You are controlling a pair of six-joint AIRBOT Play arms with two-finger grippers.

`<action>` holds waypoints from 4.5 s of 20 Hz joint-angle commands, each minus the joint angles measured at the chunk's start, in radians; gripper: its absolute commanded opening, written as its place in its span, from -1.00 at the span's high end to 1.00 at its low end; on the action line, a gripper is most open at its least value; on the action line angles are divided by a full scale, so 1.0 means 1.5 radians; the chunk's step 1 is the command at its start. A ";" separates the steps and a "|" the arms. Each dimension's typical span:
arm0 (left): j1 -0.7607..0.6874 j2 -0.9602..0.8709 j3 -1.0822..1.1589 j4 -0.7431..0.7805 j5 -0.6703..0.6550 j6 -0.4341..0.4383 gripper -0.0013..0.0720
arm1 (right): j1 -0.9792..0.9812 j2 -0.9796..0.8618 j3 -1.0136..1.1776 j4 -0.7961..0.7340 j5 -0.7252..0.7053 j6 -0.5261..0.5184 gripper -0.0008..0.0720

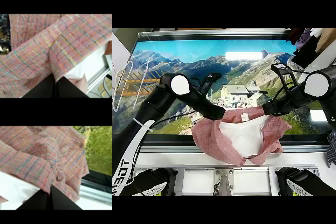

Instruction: Fold the clothes and pants, and hang the long-sleeved shirts on hangers.

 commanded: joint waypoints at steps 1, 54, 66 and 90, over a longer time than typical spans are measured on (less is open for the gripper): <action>-0.001 0.003 0.059 -0.009 0.012 0.003 0.91 | 0.002 0.011 -0.004 0.004 -0.009 0.002 0.92; 0.631 -0.302 0.040 0.515 0.398 0.031 -0.76 | 0.031 0.052 -0.005 0.019 -0.009 0.028 0.92; 0.638 -0.488 0.231 0.563 0.306 0.043 -0.76 | 0.031 0.051 -0.005 0.019 -0.009 0.028 0.92; 0.603 -0.354 0.234 0.561 0.237 0.039 0.91 | 0.031 0.051 -0.005 0.019 -0.009 0.028 0.92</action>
